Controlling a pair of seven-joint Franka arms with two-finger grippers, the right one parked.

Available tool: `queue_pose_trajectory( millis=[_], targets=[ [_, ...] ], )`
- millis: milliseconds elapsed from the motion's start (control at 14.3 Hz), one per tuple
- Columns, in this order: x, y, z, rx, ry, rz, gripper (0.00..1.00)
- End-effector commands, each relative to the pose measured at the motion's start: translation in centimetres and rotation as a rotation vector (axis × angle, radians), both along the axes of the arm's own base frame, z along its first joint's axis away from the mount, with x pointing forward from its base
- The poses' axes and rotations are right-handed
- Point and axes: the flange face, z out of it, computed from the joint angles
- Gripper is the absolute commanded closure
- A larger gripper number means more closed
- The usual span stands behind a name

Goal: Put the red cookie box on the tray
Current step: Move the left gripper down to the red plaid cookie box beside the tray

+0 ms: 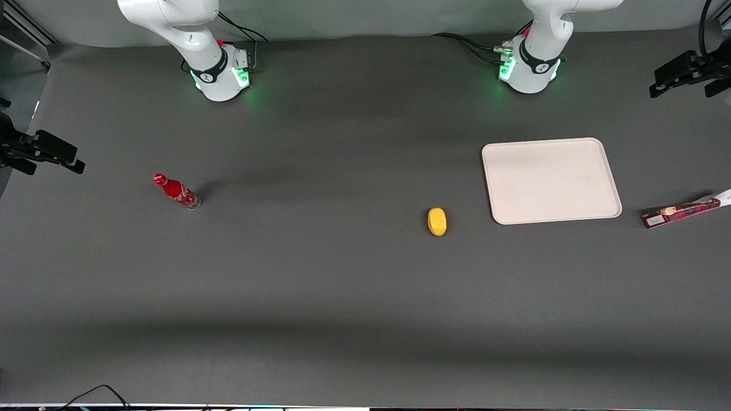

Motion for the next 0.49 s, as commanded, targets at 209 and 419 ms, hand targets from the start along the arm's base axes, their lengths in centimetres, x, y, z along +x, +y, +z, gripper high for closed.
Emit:
queue_pose_trajectory(
  millis=[209, 419],
  targets=[
    [-0.04, -0.56, 0.41, 0.012, 0.003, 0.013, 0.0],
    [0.11, 0.18, 0.1, 0.021, 0.012, 0.019, 0.0]
  ],
)
